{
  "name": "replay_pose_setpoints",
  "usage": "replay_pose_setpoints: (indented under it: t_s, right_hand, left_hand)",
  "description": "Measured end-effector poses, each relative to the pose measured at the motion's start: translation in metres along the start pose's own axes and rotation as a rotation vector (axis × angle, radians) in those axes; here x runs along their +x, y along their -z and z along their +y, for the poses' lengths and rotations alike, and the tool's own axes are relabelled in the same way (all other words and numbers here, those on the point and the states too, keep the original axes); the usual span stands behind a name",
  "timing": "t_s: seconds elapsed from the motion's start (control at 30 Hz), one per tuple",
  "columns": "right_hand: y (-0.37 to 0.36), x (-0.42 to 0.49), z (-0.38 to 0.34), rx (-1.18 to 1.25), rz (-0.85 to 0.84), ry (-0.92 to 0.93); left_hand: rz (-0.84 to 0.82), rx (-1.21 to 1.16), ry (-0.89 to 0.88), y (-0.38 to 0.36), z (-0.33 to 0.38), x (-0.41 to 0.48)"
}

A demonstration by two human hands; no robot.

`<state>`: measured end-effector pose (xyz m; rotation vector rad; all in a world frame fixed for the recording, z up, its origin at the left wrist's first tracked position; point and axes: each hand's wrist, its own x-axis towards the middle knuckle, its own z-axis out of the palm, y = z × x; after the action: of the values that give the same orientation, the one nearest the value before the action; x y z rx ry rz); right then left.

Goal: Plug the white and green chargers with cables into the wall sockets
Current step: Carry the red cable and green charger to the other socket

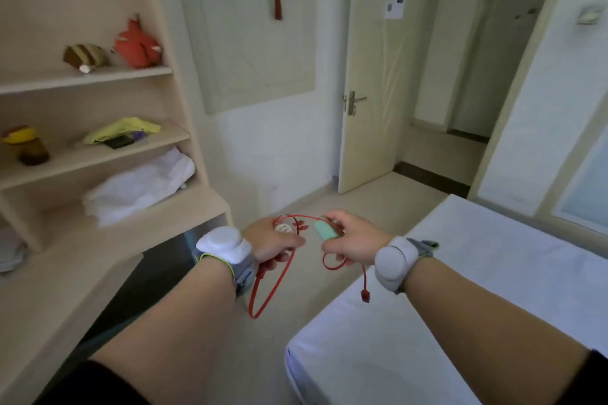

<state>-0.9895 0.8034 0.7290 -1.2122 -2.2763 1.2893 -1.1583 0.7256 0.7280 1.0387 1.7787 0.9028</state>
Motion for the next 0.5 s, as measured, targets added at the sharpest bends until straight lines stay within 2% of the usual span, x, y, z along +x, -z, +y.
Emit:
replay_pose_setpoints:
  t_s: [0.23,0.5]
  right_hand:
    - [-0.024,0.160,-0.029,-0.118,0.000,0.005]
    - [-0.035,0.320,-0.039,-0.105,0.110,-0.119]
  left_hand:
    - [0.000,-0.044,0.020,0.085,-0.008,0.128]
    - [-0.227,-0.134,0.039,0.168,-0.010,0.285]
